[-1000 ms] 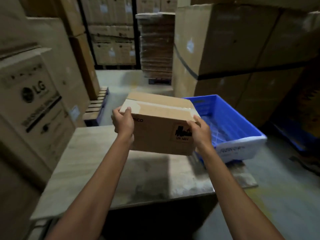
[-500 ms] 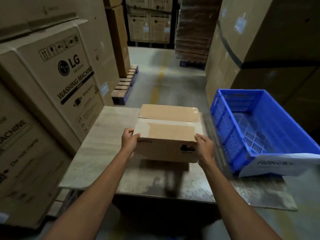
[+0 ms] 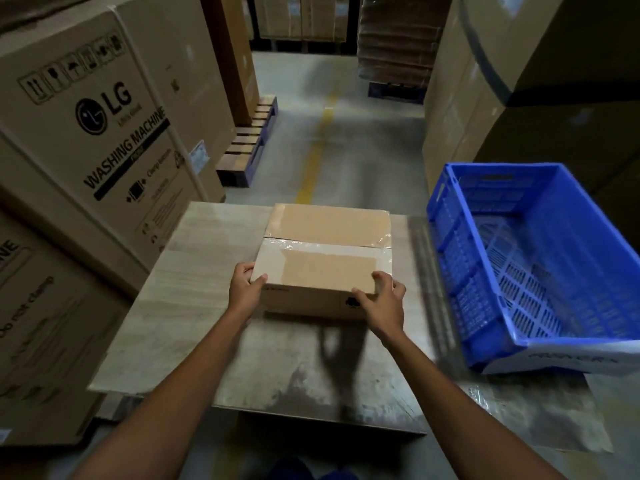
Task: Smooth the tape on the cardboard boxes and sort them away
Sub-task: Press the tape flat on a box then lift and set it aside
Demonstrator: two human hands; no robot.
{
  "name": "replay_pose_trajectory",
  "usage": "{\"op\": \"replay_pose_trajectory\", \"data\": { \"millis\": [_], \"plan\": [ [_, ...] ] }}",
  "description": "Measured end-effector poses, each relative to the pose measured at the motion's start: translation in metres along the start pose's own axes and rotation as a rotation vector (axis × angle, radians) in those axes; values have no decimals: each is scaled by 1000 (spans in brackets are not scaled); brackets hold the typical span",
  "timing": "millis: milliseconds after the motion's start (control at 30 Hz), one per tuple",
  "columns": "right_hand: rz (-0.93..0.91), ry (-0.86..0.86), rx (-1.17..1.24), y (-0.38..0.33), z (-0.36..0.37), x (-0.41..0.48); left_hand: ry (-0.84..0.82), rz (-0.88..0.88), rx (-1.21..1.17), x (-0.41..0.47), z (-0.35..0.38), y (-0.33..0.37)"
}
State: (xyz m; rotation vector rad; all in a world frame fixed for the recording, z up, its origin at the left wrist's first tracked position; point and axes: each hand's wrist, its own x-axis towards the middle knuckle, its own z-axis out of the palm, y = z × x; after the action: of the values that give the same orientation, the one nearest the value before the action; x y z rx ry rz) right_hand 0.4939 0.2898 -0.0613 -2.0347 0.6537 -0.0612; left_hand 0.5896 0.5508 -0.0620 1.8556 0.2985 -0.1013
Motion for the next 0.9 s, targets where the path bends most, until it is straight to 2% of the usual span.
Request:
{"op": "replay_pose_trajectory", "data": {
  "millis": [133, 233, 300, 367, 467, 533, 633, 800, 900],
  "plan": [
    [7, -2, -30, -3, 2, 11, 38, -7, 88, 3, 0, 5],
    [-23, -47, -59, -3, 8, 10, 150, 24, 316, 2, -2, 4],
    [-35, -74, -77, -3, 16, 5, 152, 57, 506, -2, -7, -1],
    [-30, -27, -111, -9, 24, 1, 111, 218, 721, -4, -12, -9],
    [-100, 156, -349, -27, 43, -4, 49, 612, 931, 5, -16, -16],
    [-290, 219, -455, -35, 61, -6, -55, 807, 948, 13, -11, -17],
    [-508, 147, -485, -37, 84, -7, -181, 919, 938, 22, -5, -22],
    [-463, 124, -646, -35, 100, -16, -176, 942, 1001, 22, 2, -34],
    [-461, 121, -700, -32, 100, -14, -151, 996, 928, 33, 7, -21]
  ]
}}
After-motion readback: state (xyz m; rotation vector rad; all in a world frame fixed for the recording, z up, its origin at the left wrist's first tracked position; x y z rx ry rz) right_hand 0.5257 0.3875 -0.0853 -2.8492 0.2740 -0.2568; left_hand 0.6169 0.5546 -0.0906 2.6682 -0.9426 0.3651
